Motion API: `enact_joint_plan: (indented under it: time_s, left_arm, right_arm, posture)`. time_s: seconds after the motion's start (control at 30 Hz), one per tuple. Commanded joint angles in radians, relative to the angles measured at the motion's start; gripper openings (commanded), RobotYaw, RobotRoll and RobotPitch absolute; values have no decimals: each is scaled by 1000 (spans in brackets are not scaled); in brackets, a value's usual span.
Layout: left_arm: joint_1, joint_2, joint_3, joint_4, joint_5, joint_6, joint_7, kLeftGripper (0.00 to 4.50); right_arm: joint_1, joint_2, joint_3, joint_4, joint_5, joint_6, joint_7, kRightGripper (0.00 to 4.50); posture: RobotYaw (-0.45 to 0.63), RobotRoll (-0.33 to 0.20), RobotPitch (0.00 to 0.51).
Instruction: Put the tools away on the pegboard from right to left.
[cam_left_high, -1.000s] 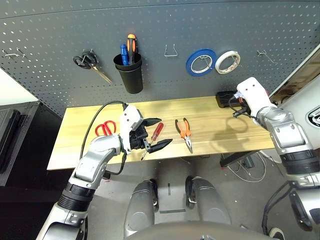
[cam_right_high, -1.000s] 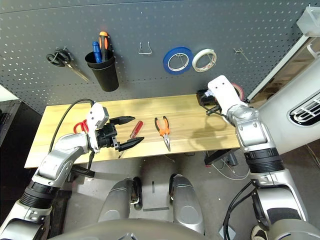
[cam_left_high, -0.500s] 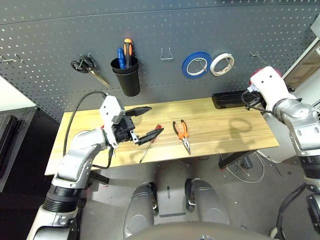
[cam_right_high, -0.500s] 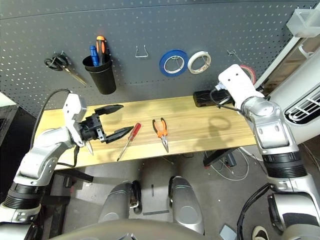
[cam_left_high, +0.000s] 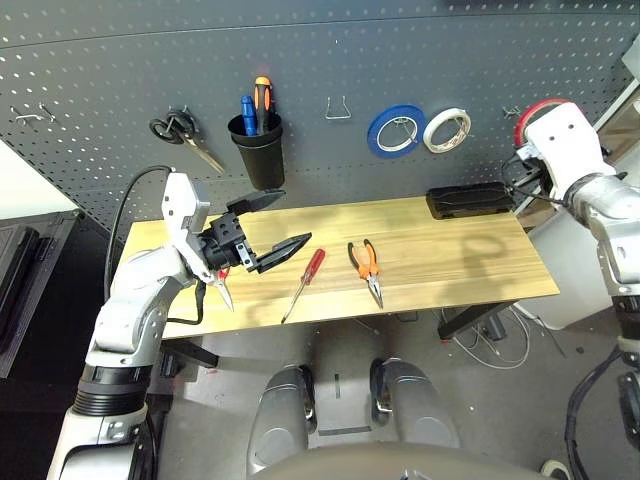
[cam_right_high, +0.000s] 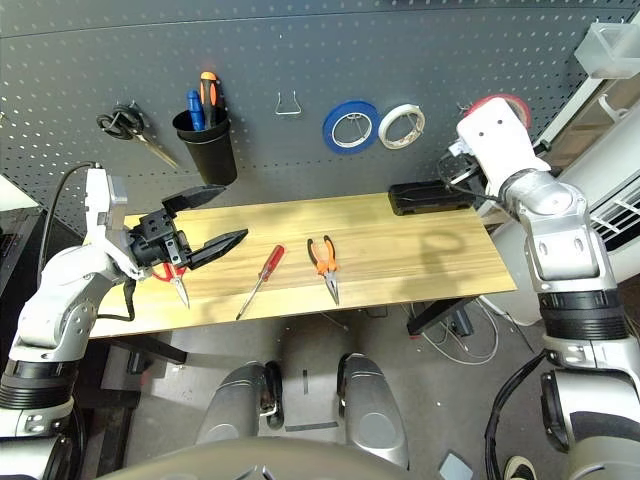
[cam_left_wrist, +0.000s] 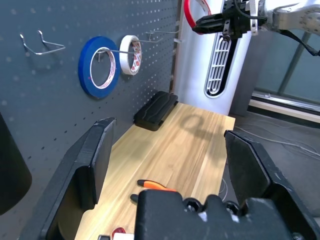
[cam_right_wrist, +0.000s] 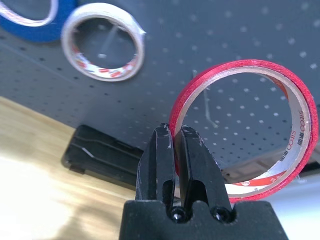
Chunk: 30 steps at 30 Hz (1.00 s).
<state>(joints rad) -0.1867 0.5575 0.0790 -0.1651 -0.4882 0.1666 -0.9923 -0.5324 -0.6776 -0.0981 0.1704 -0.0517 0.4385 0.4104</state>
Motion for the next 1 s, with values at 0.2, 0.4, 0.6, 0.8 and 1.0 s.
enact_joint_plan:
  time_s: [0.2,0.4,0.6,0.8,1.0]
  left_arm:
    - [6,-13,-36,5,9,-12,-14,4500]
    - [7,-10,-45,-13,10,2,-3,4500]
    - [-6,-16,-67,-72,4,50,38,4500]
    - [-17,-16,-73,-136,-8,114,85,4500]
    - [-25,-20,-74,-150,-7,139,100,4500]
  right_arm:
    - [-156,22,13,323,-5,-115,-12,31]
    - [-323,81,35,648,-24,-231,-39,31]
    - [-458,135,70,923,-61,-350,-81,31]
    - [-515,151,73,1044,-75,-403,-129,875]
    - [-487,141,60,1020,-57,-491,-120,2955]
  posture:
    - [-116,0,67]
    - [-116,0,67]
    - [-101,0,72]
    - [-79,0,74]
    - [-79,0,74]
